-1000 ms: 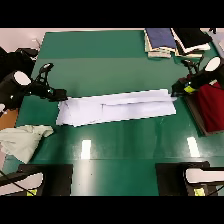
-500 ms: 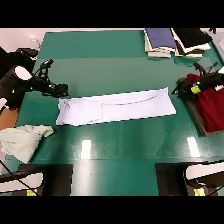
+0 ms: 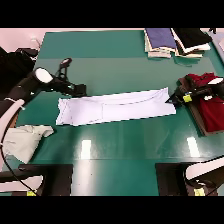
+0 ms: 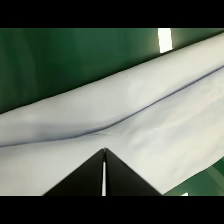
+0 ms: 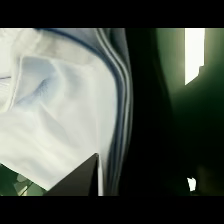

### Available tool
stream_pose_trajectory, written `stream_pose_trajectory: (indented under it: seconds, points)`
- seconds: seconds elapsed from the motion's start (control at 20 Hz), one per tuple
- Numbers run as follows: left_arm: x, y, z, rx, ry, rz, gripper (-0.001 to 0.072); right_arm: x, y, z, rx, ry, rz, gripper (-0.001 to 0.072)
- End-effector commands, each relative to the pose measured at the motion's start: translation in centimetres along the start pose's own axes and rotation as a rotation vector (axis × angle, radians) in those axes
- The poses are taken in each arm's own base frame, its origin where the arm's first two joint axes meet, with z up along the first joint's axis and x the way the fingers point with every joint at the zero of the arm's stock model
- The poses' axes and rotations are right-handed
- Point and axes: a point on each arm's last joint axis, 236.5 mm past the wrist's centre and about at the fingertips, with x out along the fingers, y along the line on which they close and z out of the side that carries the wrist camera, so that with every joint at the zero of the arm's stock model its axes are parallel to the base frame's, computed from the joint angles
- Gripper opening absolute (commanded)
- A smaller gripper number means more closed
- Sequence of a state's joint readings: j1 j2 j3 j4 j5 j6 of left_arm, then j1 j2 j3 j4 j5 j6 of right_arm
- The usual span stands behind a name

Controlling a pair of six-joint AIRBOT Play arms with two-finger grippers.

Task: Fold the shirts.

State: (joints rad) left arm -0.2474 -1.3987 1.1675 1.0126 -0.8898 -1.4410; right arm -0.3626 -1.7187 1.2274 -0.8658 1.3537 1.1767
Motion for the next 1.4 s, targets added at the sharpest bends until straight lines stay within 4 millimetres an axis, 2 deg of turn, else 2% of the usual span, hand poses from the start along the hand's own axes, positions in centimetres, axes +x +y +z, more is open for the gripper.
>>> stream_pose_trajectory:
  seconds: [0.0,0.1,0.2,0.3,0.4,0.5,0.55,0.7,0.8,1.0,1.15,1.25,1.35]
  points:
    - [3.3,-3.2,-0.6,0.012,-0.008,-0.026,0.0026,1.0,1.8,0.0,-0.087,0.005,-0.002,0.0016]
    - [5.2,-4.9,-0.6,0.030,-0.002,-0.049,0.0025,-1.5,3.9,0.7,-0.151,-0.034,-0.003,0.0016]
    - [6.9,-6.6,-0.9,0.052,0.021,-0.070,0.0025,-4.9,7.4,1.2,-0.246,-0.078,-0.001,0.0015]
    - [9.1,-8.2,-1.1,0.073,0.046,-0.089,0.0025,-8.1,13.1,1.3,-0.344,-0.150,0.049,0.0015]
    - [11.0,-9.7,-1.5,0.079,0.071,-0.114,0.0025,-10.3,18.7,0.9,-0.412,-0.226,0.107,0.0016]
    - [12.5,-11.0,-2.3,0.092,0.097,-0.132,0.0025,-11.4,23.8,-0.4,-0.499,-0.255,0.159,0.0016]
    - [13.1,-11.5,-2.7,0.101,0.107,-0.135,0.0025,-11.6,25.7,-1.1,-0.539,-0.258,0.168,0.0016]
    - [14.6,-12.1,-3.5,0.104,0.134,-0.143,0.0025,-11.3,30.6,-3.0,-0.636,-0.250,0.190,0.0016]
    - [14.9,-12.2,-3.6,0.089,0.134,-0.151,0.0025,-11.1,33.3,-3.9,-0.674,-0.259,0.210,0.0016]
    - [14.3,-12.9,-2.5,0.102,0.112,-0.163,0.0025,-9.9,37.0,-5.7,-0.735,-0.256,0.247,0.0016]
    - [12.2,-13.2,-0.4,0.125,0.113,-0.174,0.0025,-8.7,39.0,-6.8,-0.765,-0.256,0.273,0.0016]
    - [9.1,-11.7,2.6,0.146,0.061,-0.141,0.0025,-7.8,40.4,-7.8,-0.784,-0.248,0.291,0.0016]
    - [4.1,-9.0,6.7,0.147,-0.045,-0.091,0.0025,-6.0,41.9,-9.2,-0.801,-0.207,0.330,0.0016]
